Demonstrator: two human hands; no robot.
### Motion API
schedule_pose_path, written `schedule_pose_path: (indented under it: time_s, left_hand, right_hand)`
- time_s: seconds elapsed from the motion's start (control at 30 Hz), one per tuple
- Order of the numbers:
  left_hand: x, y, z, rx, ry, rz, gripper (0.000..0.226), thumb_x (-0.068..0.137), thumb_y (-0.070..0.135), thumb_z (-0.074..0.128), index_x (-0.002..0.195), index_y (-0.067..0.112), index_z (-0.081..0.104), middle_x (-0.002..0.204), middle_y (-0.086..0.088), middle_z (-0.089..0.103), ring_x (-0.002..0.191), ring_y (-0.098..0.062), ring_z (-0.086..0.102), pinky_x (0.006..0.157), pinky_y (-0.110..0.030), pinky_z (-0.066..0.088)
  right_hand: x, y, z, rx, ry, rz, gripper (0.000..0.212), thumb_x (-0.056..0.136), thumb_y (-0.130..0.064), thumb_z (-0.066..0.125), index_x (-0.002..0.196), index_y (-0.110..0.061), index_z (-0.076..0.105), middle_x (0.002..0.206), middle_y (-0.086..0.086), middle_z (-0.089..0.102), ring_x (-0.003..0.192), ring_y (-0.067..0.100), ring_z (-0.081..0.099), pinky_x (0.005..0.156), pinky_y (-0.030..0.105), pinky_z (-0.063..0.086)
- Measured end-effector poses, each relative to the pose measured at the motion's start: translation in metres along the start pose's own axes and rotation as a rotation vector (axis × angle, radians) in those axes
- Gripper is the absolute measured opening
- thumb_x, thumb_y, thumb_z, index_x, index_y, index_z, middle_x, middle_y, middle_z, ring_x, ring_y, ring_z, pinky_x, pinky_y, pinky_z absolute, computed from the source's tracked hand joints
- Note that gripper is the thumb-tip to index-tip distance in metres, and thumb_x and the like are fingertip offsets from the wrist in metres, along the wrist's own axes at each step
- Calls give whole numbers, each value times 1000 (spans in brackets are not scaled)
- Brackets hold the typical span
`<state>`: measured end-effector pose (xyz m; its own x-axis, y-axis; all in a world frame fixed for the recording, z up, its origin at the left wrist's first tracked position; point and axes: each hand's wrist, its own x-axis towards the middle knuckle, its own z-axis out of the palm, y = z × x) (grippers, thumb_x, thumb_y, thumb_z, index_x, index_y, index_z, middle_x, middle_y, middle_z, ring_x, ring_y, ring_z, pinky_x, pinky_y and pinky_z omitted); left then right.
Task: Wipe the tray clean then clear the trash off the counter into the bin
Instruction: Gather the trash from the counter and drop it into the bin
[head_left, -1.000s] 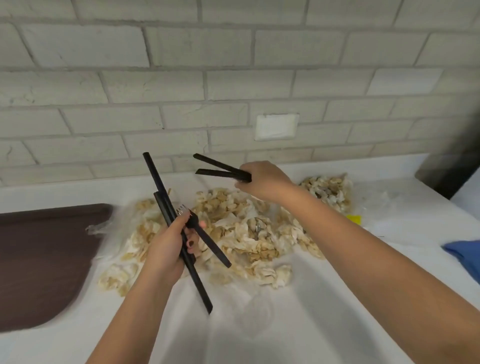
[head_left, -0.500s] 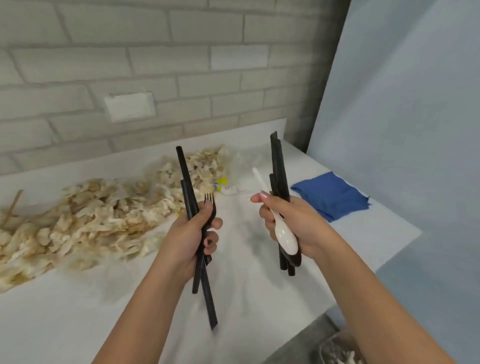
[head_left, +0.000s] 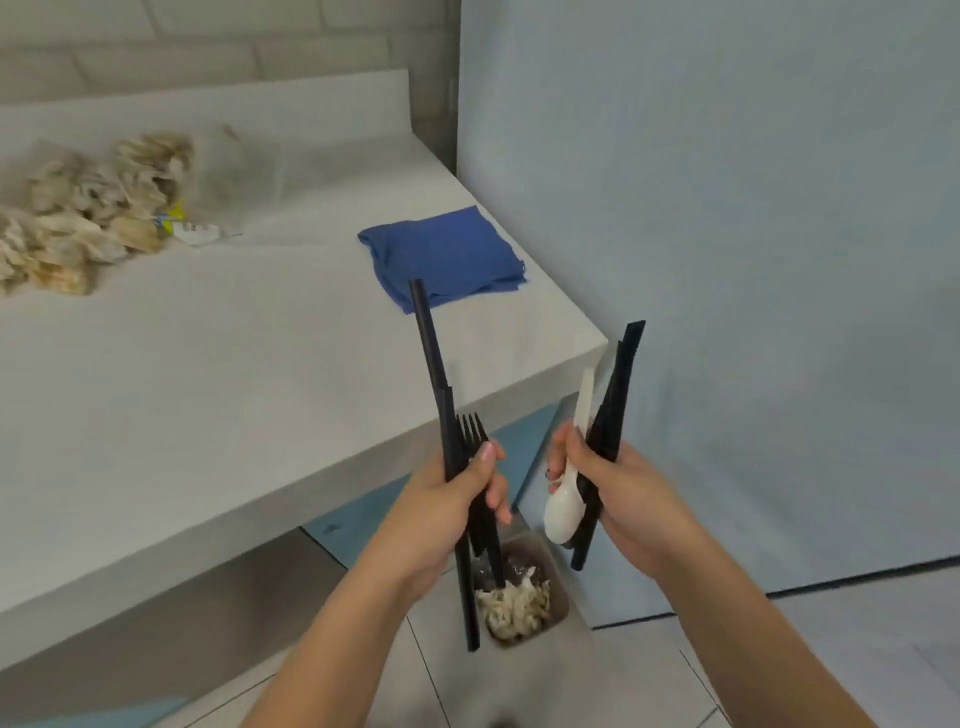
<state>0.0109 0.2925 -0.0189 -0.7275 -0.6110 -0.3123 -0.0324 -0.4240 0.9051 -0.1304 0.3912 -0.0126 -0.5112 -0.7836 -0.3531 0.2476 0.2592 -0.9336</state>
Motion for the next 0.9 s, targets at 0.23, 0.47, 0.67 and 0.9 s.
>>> schedule_pose_path:
  time_s: [0.23, 0.47, 0.67, 0.9]
  left_hand:
    - [47, -125, 22, -45, 203, -75, 29, 85, 37, 49, 91, 10, 56, 50, 5, 34, 46, -11, 34, 50, -25, 36]
    - [105, -308, 22, 168, 267, -145, 13, 93, 16, 53, 95, 22, 65, 80, 18, 72, 83, 2, 66, 80, -15, 50]
    - [184, -456, 0, 87, 461, -178, 11, 94, 17, 51, 92, 18, 61, 87, -4, 67, 92, -23, 63, 91, -36, 49]
    - [223, -576, -16, 94, 556, -322, 26, 94, 42, 49, 106, 22, 61, 93, 1, 69, 92, -18, 63, 90, -35, 50]
  right_hand:
    - [31, 131, -57, -25, 131, 183, 25, 94, -31, 52, 80, -13, 61, 81, -1, 63, 91, 14, 60, 84, 25, 42]
    - [92, 294, -84, -117, 232, 247, 14, 90, -32, 58, 99, -24, 65, 89, -7, 71, 76, -5, 66, 66, 11, 47]
    - [152, 429, -101, -242, 208, 194, 19, 90, -20, 62, 87, -39, 61, 77, -16, 68, 80, -3, 63, 72, 13, 44]
    - [193, 540, -116, -421, 229, 183, 12, 85, -12, 67, 92, -21, 65, 91, 0, 62, 85, 9, 58, 77, 13, 41]
